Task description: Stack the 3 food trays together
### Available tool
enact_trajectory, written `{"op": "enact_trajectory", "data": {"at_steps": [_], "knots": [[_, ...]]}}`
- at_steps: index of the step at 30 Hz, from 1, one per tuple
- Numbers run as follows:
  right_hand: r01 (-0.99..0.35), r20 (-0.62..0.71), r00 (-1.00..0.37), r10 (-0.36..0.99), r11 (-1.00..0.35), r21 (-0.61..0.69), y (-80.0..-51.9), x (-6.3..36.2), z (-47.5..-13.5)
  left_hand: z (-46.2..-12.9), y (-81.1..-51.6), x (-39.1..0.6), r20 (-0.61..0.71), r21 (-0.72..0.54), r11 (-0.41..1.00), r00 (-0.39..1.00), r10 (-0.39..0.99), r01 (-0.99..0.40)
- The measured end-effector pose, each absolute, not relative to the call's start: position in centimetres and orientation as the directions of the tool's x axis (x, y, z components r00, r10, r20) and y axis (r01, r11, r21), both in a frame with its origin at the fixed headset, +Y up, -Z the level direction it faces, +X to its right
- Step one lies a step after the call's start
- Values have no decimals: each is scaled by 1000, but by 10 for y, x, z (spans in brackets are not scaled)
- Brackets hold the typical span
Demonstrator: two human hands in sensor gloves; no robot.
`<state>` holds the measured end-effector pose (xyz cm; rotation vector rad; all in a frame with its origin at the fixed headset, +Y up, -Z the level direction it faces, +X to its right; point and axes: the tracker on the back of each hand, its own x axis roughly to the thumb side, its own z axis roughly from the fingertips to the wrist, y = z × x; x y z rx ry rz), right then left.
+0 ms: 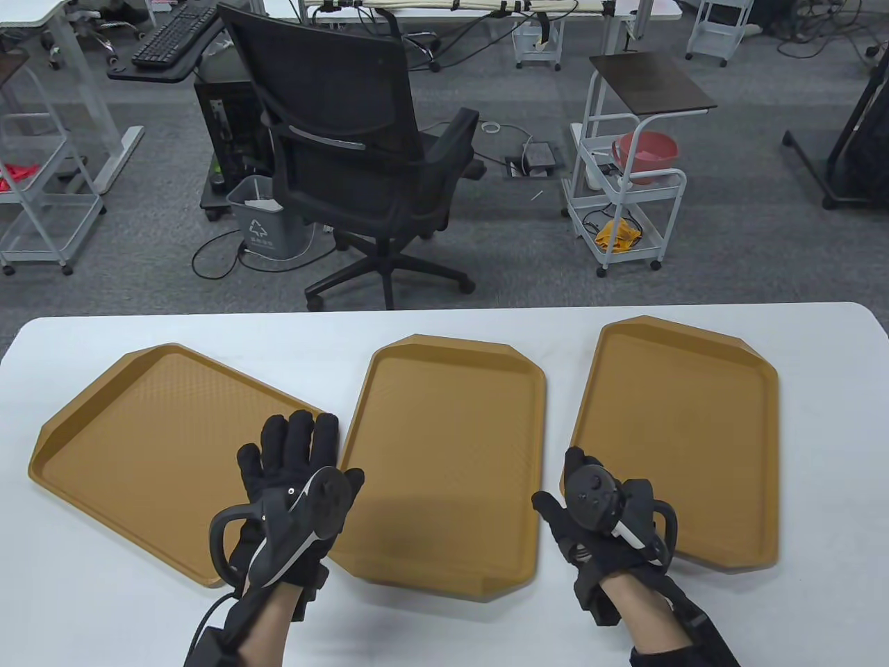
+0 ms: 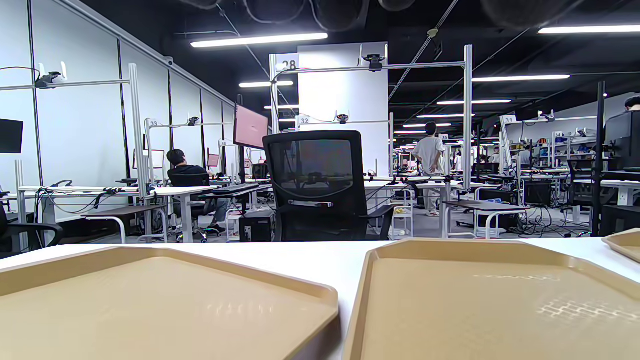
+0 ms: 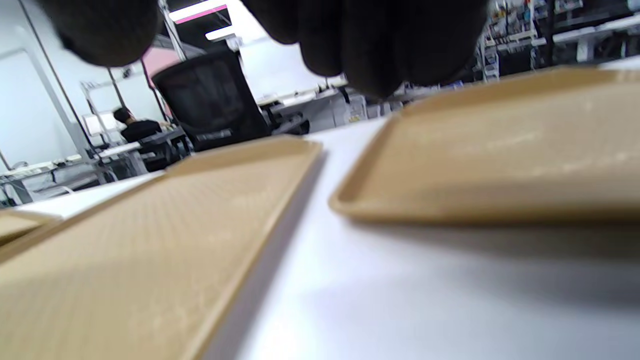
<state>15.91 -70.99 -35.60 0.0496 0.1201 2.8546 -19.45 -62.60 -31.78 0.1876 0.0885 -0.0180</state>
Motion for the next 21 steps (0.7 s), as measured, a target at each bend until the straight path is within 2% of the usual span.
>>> {"op": "enact_trajectory", "data": {"at_steps": [10,14,17,21], "knots": [[-289,-107,-957,271,-930,228,-758,137,-362,-319,-629,-192,-79,157,987,996,-27,40],[-230,-123,-971,207,-947,222,-766,127,-365,-319,-630,-191,-79,147,988,996,-30,42],[-108,-103,-990,91,-979,173,-769,120,-364,-320,-630,-191,-80,142,989,996,-28,40],[-173,-140,-978,152,-972,158,-769,120,-364,-320,-631,-190,-79,135,990,996,-32,42]]}}
